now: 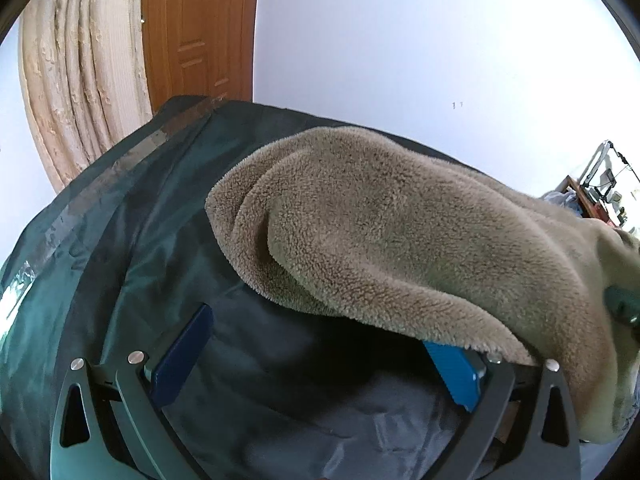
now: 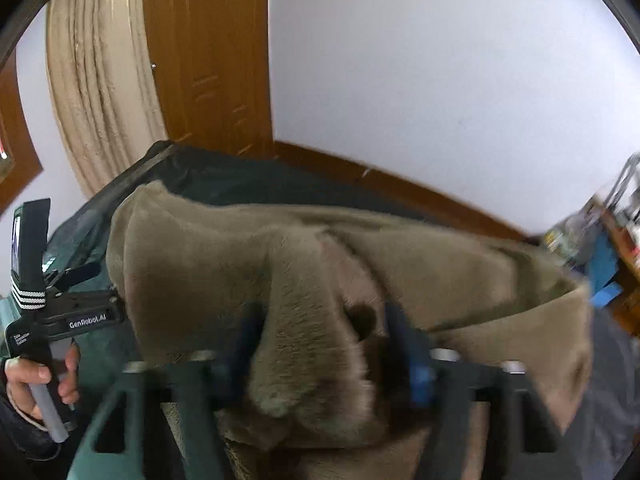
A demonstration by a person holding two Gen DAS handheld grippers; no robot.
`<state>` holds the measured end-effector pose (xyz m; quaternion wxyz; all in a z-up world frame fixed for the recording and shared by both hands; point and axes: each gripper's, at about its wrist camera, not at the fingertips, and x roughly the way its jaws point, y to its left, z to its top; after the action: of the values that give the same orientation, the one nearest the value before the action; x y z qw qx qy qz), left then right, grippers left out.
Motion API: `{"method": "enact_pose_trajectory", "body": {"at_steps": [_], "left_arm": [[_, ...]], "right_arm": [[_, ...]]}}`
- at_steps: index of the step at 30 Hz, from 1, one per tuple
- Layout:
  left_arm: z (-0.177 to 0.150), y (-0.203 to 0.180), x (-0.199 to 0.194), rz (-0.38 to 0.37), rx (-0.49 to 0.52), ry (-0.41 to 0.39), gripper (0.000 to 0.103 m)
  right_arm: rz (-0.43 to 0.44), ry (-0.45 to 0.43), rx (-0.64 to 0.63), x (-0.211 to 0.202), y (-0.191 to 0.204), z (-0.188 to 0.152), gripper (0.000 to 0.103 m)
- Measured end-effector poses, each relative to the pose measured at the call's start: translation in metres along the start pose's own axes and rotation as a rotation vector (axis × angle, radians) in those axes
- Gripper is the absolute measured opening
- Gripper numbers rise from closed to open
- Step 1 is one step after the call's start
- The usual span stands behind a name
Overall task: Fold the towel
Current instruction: 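Lift the blanket edge with the right gripper and pull it back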
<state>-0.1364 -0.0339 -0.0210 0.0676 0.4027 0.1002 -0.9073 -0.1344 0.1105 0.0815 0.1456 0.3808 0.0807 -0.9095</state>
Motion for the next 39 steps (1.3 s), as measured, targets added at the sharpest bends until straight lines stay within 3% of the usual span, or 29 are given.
{"method": "enact_pose_trajectory", "body": {"at_steps": [4, 6, 12, 18, 21, 24, 30, 34, 39], "left_arm": [[-0.005, -0.003, -0.001, 0.001, 0.0, 0.012, 0.102], [-0.004, -0.005, -0.005, -0.006, 0.003, 0.009, 0.102], [-0.002, -0.01, -0.019, -0.031, 0.016, -0.008, 0.102], [0.0, -0.02, -0.039, -0.068, 0.061, -0.041, 0.102], [-0.006, -0.031, -0.06, -0.11, 0.155, -0.073, 0.102], [-0.02, -0.033, -0.085, -0.192, 0.265, -0.108, 0.102], [-0.048, -0.031, -0.113, -0.207, 0.479, -0.184, 0.102], [-0.054, -0.034, -0.116, -0.158, 0.599, -0.213, 0.102], [-0.059, -0.035, -0.13, -0.216, 0.693, -0.191, 0.102]], "right_arm": [[0.026, 0.044, 0.002, 0.015, 0.001, -0.005, 0.022], [0.042, 0.048, 0.0, 0.013, 0.003, -0.01, 0.021], [0.116, -0.005, -0.007, -0.044, 0.018, -0.046, 0.02], [0.096, -0.021, 0.016, -0.082, 0.025, -0.096, 0.02], [0.043, -0.021, 0.071, -0.085, 0.016, -0.124, 0.02], [-0.066, -0.028, 0.113, -0.091, 0.002, -0.148, 0.02], [-0.206, -0.044, 0.216, -0.097, -0.023, -0.183, 0.02], [-0.316, -0.048, 0.12, -0.098, -0.014, -0.184, 0.02], [-0.4, -0.065, 0.065, -0.095, -0.013, -0.184, 0.02]]}}
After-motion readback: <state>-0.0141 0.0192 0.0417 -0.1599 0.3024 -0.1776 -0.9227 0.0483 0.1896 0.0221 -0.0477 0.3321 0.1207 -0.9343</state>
